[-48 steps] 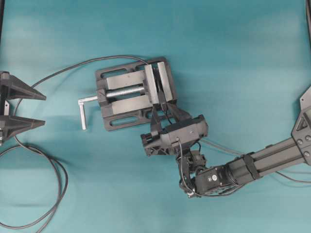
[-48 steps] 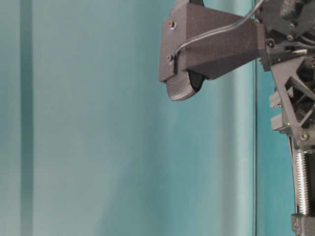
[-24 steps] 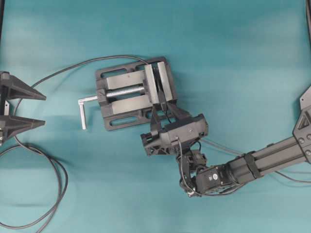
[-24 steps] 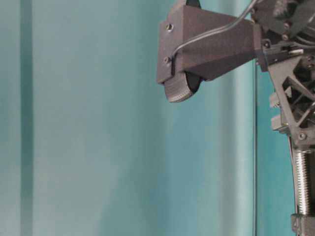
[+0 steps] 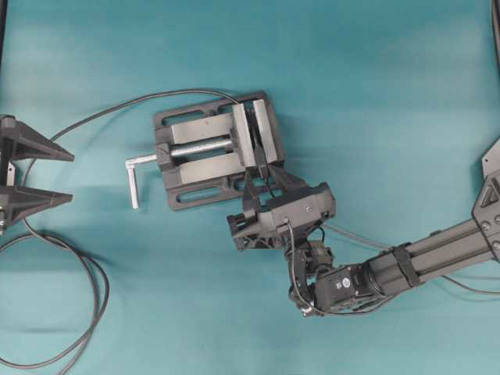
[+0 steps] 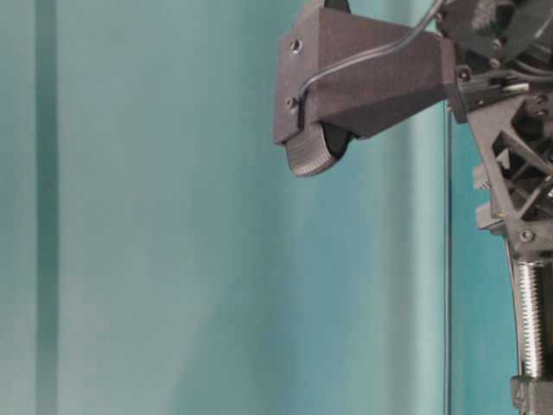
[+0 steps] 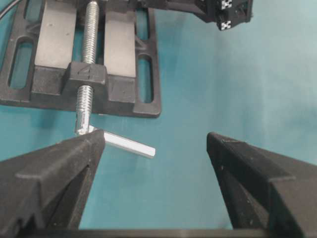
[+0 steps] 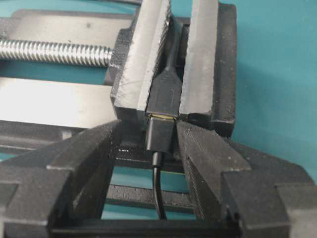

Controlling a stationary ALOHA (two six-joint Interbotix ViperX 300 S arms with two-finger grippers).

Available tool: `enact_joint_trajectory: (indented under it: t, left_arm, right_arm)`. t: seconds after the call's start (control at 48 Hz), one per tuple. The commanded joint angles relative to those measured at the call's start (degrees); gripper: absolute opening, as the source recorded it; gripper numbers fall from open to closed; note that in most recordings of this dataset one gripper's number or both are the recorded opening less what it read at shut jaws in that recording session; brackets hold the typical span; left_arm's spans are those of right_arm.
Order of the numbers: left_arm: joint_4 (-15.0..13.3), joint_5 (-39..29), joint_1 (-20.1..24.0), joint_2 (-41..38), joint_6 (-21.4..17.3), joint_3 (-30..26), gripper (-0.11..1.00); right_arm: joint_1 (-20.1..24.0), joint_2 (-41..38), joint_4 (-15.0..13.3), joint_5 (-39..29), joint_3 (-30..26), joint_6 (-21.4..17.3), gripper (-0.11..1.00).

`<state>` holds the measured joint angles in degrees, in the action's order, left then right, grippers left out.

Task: Insert the USB cable into the fixed female connector.
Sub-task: 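Open the right gripper and release the inserted plug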

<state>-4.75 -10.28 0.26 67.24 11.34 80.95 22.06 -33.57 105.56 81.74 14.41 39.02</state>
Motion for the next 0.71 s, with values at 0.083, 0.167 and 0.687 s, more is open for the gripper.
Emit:
enact_joint_trajectory:
  t: [0.083,0.167,0.687]
  left_arm:
    - [0.18,0.44,-0.09,-0.44,0.62,-1.23,0.99]
    - [0.18,0.44,-0.09,-0.44,0.62,-1.23,0.99]
    - [0.18,0.44,-0.09,-0.44,0.62,-1.23,0.99]
  right_arm:
    - [-2.11,3.08,0.7,2.2,-0.18,0.44,0.59]
    - [-1.76,3.34,1.23,2.99,-0.18,0.88,0.59]
    - [-0.09,3.52,2.81,3.87,-1.58,2.64,0.59]
